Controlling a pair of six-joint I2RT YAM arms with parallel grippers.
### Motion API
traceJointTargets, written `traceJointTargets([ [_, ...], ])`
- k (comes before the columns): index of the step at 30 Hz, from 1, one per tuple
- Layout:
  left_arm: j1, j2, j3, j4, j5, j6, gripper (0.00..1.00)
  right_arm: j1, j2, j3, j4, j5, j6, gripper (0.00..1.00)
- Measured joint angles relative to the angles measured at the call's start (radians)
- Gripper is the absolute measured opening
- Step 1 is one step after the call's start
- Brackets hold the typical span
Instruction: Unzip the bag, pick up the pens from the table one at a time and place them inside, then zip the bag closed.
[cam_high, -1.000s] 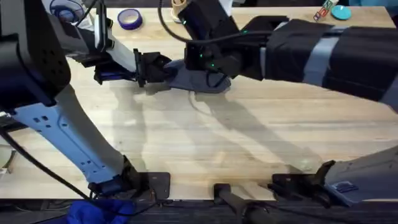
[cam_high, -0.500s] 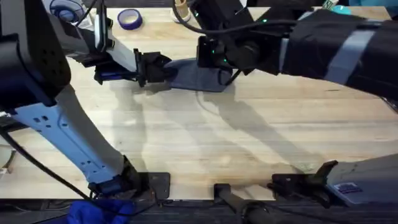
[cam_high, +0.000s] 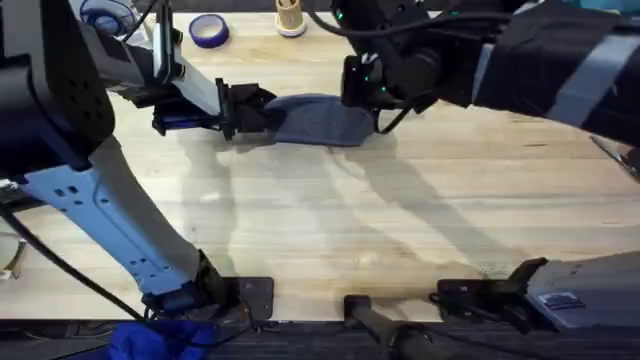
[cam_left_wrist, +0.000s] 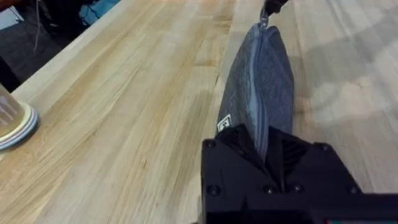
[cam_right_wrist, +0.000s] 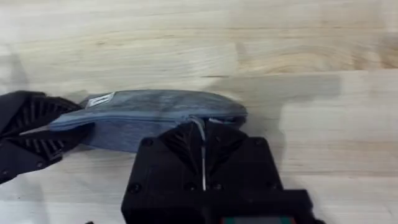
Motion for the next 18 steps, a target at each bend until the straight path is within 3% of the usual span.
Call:
traceJointTargets([
  [18,-0.01,0.0,0.0,-0.004,0.0,0.0,0.041,-0.114,-0.001,-0.007,-0.147,-0.034,0.121,0.031],
])
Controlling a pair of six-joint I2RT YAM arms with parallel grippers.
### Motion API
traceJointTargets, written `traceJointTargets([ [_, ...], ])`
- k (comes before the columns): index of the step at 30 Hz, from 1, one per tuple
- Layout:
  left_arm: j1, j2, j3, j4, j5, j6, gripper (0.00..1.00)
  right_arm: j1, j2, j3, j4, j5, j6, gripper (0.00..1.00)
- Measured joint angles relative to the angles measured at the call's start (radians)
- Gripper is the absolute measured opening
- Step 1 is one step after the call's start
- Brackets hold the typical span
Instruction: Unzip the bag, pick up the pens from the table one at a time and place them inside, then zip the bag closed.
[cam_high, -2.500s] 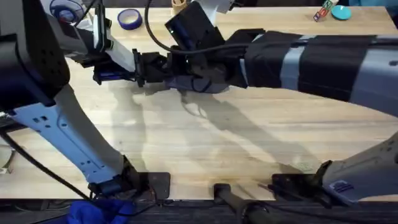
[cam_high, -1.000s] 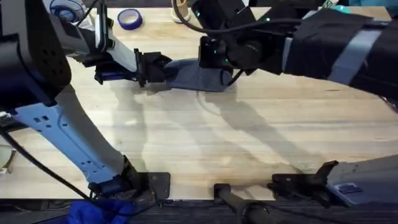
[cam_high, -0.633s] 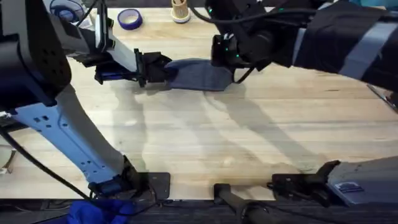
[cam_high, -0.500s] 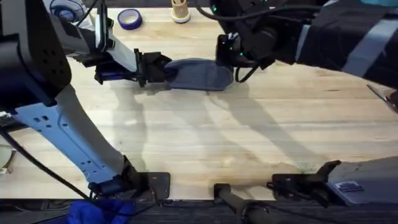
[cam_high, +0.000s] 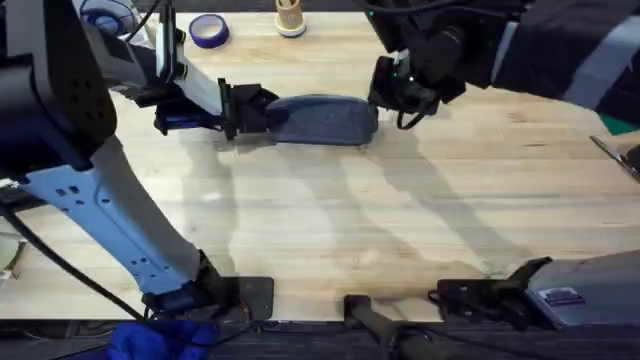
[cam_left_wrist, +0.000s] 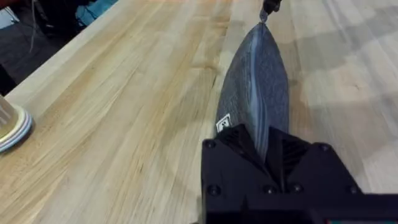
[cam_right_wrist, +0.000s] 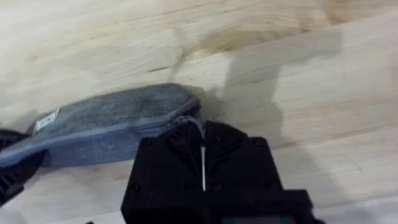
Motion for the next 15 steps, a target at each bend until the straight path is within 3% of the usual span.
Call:
traceJointTargets([
  [5,-0.001,0.0,0.0,-0.001,0.0,0.0,0.041,-0.039,-0.012,-0.079,0.036,-0.036,0.1,0.031],
  [15,-0.002,0.0,0.0,-0.002,0.0,0.0,0.041,-0.103,-0.026,-0.171,0.132,-0.129,0.155,0.031],
])
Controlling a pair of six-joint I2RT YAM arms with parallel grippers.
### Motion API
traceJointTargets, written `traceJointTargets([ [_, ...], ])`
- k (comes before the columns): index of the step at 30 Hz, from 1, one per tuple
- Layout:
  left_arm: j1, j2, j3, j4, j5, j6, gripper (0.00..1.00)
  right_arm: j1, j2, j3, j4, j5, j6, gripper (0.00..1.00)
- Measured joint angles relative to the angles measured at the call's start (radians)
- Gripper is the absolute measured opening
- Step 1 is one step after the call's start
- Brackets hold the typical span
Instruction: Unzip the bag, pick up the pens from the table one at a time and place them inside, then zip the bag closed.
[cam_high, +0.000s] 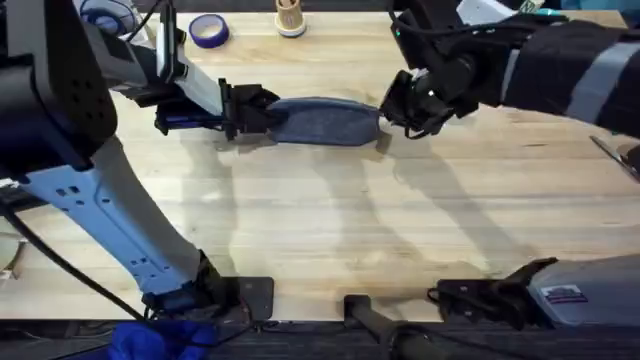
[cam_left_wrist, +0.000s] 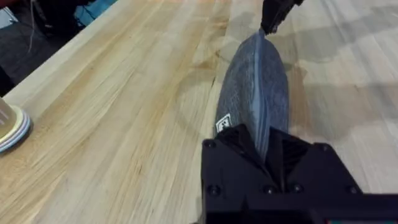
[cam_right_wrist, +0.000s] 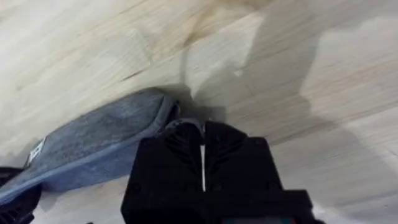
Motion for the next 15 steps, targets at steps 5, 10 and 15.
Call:
traceJointTargets([
  [5,-0.001,0.0,0.0,-0.002,0.0,0.0,0.041,-0.015,-0.011,-0.062,0.052,-0.031,0.047,0.031],
  [10,-0.001,0.0,0.0,-0.002,0.0,0.0,0.041,-0.024,-0.011,-0.065,0.054,-0.04,0.058,0.031],
  [15,-0.001,0.0,0.0,-0.002,0.0,0.0,0.041,-0.048,-0.011,-0.065,0.054,-0.075,0.062,0.031],
])
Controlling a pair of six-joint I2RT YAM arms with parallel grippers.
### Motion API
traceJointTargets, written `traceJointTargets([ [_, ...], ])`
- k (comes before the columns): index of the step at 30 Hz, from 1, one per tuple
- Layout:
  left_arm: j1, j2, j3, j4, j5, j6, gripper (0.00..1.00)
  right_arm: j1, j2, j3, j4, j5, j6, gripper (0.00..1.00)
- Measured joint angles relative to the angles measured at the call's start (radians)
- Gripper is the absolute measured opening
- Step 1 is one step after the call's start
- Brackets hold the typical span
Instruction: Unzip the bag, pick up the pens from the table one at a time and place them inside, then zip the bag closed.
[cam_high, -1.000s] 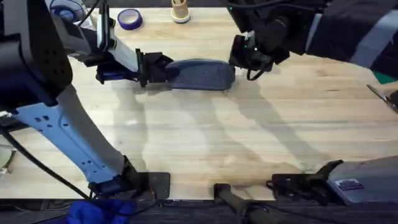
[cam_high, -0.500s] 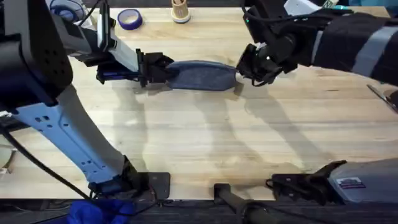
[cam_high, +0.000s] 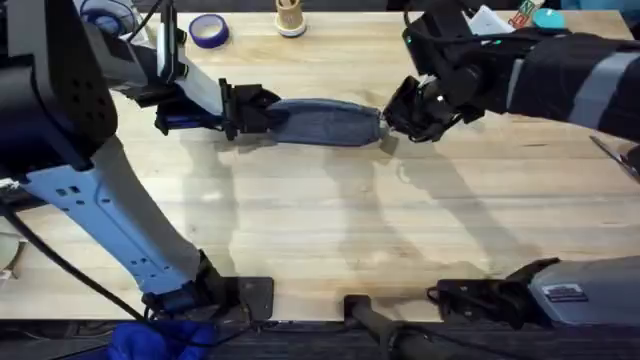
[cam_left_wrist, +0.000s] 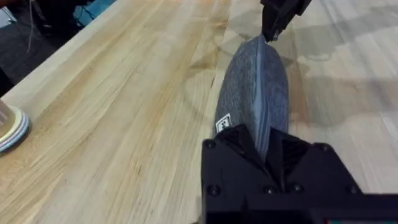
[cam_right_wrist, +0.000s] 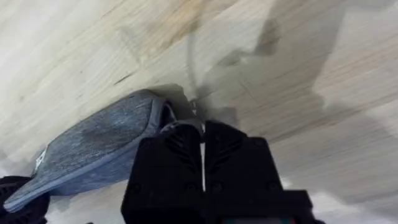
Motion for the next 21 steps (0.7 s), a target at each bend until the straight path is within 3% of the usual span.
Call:
traceJointTargets([
  [6,0.0,0.0,0.0,0.0,0.0,0.0,0.04,-0.024,-0.036,-0.01,0.002,-0.039,0.0,0.031],
  [12,-0.013,0.0,0.0,0.0,0.002,0.0,0.041,-0.031,-0.146,-0.032,-0.006,-0.039,-0.028,0.031],
  [21,-0.017,0.0,0.0,0.0,0.003,0.0,0.04,-0.033,-0.154,-0.066,0.015,-0.037,-0.046,0.031],
])
